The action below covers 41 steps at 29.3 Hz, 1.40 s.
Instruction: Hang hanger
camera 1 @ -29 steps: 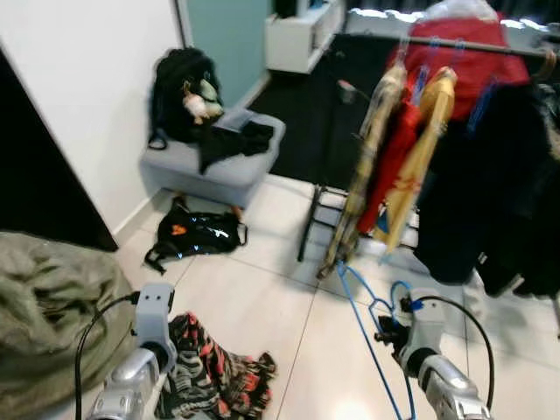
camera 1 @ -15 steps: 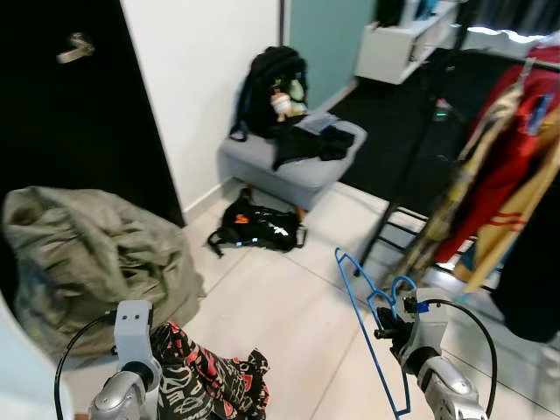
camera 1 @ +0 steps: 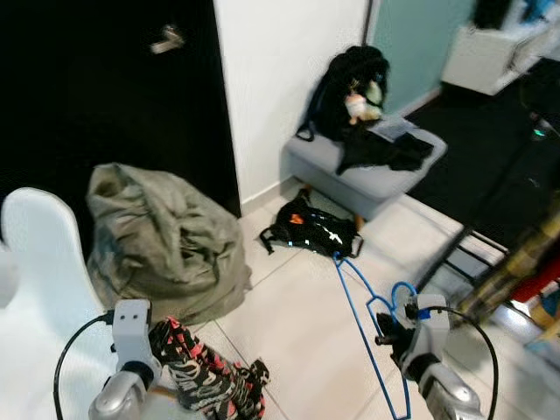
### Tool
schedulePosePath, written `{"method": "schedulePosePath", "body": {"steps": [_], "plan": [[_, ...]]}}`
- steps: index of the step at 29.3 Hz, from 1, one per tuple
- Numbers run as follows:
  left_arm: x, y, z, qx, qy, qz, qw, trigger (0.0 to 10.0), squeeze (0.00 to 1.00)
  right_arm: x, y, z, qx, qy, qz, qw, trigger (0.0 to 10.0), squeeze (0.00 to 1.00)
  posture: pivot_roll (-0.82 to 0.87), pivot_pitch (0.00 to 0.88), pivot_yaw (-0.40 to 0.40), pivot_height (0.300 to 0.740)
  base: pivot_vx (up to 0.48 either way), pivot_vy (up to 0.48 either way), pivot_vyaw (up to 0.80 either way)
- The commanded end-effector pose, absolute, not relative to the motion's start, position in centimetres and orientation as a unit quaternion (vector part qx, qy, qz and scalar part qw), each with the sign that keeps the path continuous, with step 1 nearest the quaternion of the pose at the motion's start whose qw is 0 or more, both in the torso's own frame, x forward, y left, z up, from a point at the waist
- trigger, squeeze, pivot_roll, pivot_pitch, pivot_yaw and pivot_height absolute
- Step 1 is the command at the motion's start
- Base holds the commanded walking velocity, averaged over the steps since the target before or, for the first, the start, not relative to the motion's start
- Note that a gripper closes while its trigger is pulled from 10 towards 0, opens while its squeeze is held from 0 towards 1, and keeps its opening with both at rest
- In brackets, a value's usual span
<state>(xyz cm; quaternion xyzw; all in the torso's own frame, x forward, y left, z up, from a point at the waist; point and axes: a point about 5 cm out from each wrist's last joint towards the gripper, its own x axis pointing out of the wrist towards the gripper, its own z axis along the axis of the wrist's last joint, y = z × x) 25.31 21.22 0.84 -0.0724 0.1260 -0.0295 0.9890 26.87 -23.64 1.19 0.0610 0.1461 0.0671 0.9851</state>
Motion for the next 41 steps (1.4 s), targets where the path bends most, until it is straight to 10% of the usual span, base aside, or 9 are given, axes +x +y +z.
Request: {"method": "schedulePosePath", "body": {"steps": [1, 41], "plan": [[25.29, 21.43, 0.98, -0.071, 0.120, -0.028, 0.990, 10.0, 0.00, 26.22, -23.71, 0.62, 0.068, 0.152, 0.064, 0.984, 10.0, 0.00, -0.03, 0.115, -0.007, 0.740, 0.000, 0.000, 0.76], [25.22, 21.19, 0.57, -0.078, 0.131, -0.041, 0.987, 10.0, 0.00, 26.31, -22.73, 0.81, 0.079, 0.142, 0.114, 0.980, 10.0, 0.00, -0.03, 0.106, -0.005, 0.740, 0.000, 0.000, 0.76]]}}
